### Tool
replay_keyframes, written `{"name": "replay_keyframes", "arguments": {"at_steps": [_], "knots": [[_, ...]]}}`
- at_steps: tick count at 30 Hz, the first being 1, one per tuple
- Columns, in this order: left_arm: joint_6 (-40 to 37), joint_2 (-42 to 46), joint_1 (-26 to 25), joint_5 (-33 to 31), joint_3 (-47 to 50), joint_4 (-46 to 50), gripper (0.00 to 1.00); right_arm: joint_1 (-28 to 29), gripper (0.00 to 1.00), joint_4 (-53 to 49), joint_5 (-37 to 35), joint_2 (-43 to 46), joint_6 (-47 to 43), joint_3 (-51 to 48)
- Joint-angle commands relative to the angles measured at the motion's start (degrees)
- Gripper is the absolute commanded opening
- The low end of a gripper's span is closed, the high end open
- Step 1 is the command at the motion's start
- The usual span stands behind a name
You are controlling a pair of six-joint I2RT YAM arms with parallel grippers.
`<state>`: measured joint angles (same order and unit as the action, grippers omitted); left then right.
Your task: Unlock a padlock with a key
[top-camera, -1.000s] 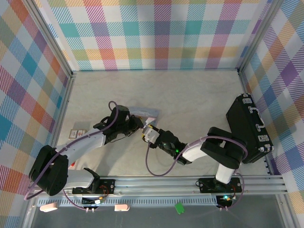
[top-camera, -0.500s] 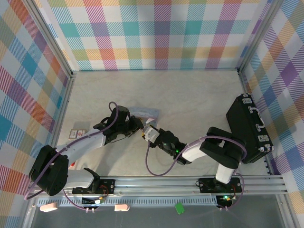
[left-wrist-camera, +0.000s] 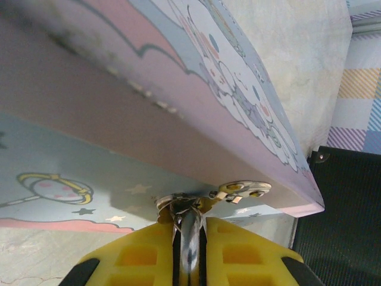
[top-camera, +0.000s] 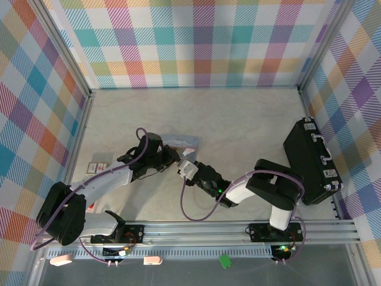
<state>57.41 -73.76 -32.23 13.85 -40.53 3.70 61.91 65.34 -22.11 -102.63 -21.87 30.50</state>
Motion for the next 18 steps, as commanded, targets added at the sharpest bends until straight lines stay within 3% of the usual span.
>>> {"name": "replay_keyframes", "arguments": {"at_steps": [1, 7, 10, 12, 15, 18], "knots": [[0.4, 0.5, -0.8, 0.7, 0.3, -2.7, 0.00, 0.3, 0.10, 1.4, -1.2, -0.8, 1.4, 1.4], [0.3, -0.1, -1.5, 0.2, 0.4, -3.3, 0.00, -0.1, 0.02, -3.4, -0.2, 2.1, 11.9, 1.9], [0.0, -1.3, -2.1, 0.1, 1.0, -5.6, 0.00, -3.1, 0.00, -12.8, 9.4, 7.9, 32.6, 2.0], [-0.3, -2.4, -2.4, 0.5, 1.8, -8.4, 0.00, -3.9, 0.00, -13.1, 15.5, 9.0, 46.3, 1.4], [-1.7, -4.6, -3.3, 0.3, 1.5, -10.0, 0.00, -3.8, 0.00, -7.6, 20.2, 7.4, 57.9, -0.2], [-2.2, -6.7, -3.9, 0.0, 0.9, -11.2, 0.00, -3.8, 0.00, -6.3, 21.8, 6.6, 59.8, -0.7]]}}
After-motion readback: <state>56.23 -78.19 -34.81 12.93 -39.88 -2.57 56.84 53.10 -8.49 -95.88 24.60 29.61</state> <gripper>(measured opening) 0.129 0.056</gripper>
